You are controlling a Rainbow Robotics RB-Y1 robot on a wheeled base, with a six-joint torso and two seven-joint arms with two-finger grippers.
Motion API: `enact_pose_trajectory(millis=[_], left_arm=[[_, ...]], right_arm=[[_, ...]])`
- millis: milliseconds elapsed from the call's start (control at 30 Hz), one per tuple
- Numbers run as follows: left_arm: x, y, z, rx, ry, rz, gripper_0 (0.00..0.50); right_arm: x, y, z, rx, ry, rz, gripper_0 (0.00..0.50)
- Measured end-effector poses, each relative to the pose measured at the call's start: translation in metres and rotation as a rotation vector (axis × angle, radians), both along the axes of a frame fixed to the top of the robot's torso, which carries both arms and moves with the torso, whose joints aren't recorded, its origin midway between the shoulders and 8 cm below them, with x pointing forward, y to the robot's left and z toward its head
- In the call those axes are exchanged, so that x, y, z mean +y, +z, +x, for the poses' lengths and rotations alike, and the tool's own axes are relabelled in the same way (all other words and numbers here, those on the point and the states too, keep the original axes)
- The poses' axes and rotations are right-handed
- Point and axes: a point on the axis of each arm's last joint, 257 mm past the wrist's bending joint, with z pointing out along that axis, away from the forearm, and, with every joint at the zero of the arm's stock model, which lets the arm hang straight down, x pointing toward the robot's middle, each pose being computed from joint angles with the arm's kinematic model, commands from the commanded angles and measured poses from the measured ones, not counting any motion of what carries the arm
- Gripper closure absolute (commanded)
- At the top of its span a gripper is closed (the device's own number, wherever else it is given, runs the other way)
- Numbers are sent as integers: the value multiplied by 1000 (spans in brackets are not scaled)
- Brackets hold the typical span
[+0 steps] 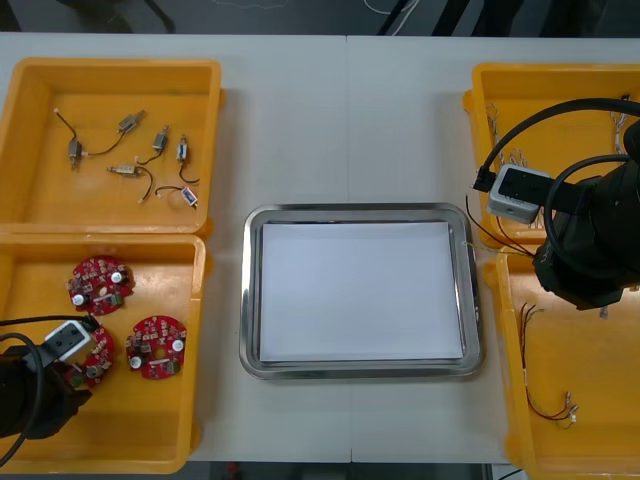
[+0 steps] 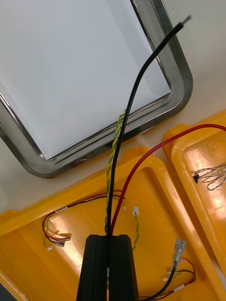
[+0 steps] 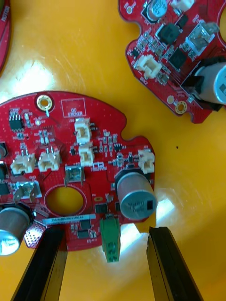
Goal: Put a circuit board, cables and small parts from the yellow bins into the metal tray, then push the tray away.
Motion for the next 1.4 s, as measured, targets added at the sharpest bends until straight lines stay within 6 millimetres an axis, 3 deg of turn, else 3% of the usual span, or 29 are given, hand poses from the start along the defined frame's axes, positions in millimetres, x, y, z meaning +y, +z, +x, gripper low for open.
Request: enact_pose_trajectory(millis=[67, 133, 167, 200, 233, 1000, 1400], left_arm=[[-2, 0, 2, -2, -4, -1, 6], [-3, 1, 4, -5, -7, -1, 172], [-3, 2, 4, -7, -7, -1, 325], [-3, 2, 5, -8, -8, -2, 391], [-3, 2, 5, -8, -8, -2, 500], [-2, 5, 5, 5, 6, -5, 500], [15, 67, 19, 27, 71, 52, 500]], right_arm=[[0, 0, 0, 0, 0, 0, 500], [0, 0, 0, 0, 0, 0, 500], [0, 0, 0, 0, 0, 0, 500], [0, 0, 0, 0, 0, 0, 500], [0, 0, 0, 0, 0, 0, 500], [0, 0, 0, 1, 1, 0, 500], [0, 0, 0, 1, 0, 0, 500]])
